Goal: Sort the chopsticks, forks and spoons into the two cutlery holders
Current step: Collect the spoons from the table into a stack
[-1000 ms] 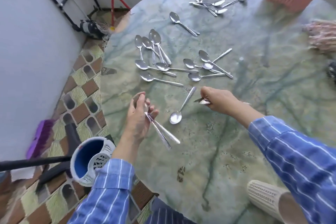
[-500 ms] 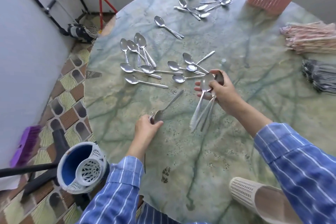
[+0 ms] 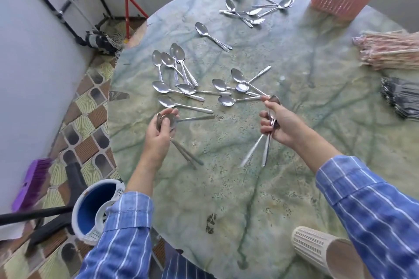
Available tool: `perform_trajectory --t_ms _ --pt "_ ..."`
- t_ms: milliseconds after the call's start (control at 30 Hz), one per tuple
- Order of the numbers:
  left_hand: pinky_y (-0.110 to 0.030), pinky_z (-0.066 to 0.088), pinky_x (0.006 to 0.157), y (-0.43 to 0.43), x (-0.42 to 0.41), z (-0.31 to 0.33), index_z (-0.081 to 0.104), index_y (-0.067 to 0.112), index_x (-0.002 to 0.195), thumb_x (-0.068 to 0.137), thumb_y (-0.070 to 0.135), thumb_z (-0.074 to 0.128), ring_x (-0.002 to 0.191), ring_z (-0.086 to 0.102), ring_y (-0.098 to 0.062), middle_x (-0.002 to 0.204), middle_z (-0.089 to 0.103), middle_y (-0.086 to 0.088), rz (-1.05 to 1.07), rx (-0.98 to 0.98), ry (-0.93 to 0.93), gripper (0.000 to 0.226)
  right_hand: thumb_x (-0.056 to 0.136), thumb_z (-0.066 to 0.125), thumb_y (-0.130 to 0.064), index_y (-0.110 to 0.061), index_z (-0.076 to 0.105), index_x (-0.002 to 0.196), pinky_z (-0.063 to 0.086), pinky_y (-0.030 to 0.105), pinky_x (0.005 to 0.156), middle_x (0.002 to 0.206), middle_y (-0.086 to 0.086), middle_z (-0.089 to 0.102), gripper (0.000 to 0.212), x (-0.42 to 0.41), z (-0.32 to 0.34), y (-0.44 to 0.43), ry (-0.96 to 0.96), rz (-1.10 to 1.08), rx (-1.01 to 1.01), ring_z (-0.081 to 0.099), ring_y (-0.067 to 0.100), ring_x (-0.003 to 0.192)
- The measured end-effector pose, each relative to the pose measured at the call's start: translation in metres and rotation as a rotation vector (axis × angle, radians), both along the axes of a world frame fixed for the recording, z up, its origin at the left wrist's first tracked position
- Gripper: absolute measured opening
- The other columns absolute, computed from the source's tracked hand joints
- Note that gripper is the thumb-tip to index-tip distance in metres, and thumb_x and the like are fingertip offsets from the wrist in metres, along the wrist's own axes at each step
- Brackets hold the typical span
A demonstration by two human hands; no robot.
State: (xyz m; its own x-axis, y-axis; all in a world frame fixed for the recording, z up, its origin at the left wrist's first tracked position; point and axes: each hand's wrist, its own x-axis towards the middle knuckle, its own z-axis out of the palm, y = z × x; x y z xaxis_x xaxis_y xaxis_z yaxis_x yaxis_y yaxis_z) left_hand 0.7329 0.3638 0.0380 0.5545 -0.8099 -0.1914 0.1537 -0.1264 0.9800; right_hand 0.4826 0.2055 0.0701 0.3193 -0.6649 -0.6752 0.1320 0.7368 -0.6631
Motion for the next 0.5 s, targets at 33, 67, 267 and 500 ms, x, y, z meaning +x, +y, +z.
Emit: perform_trajectory --t_ms 33,67,267,500 --pt "-0.028 0.051 0.094 -0.005 0.006 -0.001 0.055 0.013 0.113 0.104 0.006 0.031 0.1 0.065 -0.012 0.107 0.067 -0.004 0.044 -0.026 0.041 0.026 0.101 0.045 -0.026 -0.027 0.055 0.106 0.024 0.016 0.037 0.073 0.0 0.036 0.011 0.004 -0.001 -0.001 0.082 0.059 -0.065 0.028 0.007 0.048" --pt "-0.03 0.053 0.09 -0.01 0.013 -0.003 0.055 0.014 0.106 0.104 0.009 0.031 0.09 0.067 -0.014 0.094 0.067 -0.003 0.098 -0.036 0.083 0.025 0.1 0.048 -0.032 -0.028 0.055 0.106 0.024 0.015 0.037 0.076 0.0 0.038 0.01 0.009 -0.001 -0.002 0.158 0.112 -0.135 0.03 0.007 0.047" --pt "-0.024 0.047 0.047 -0.044 0.052 -0.019 0.048 0.017 0.083 0.098 0.031 0.052 0.045 0.042 -0.006 0.066 0.039 0.003 0.263 0.214 0.149 0.021 0.09 0.057 -0.052 -0.022 0.055 0.083 0.035 0.021 0.035 0.076 0.002 0.046 0.031 0.048 -0.001 -0.014 0.459 0.333 -0.511 0.044 0.014 0.048" --pt "-0.035 0.05 0.071 -0.08 0.094 -0.047 0.051 0.021 0.072 0.065 0.058 0.077 0.067 0.057 -0.023 0.072 0.059 0.002 0.111 0.637 -0.103 0.046 0.094 0.056 -0.035 -0.035 0.067 0.109 0.047 0.033 0.082 0.1 -0.004 0.064 0.018 0.093 -0.029 -0.051 1.09 0.919 -0.812 0.059 0.023 0.099"
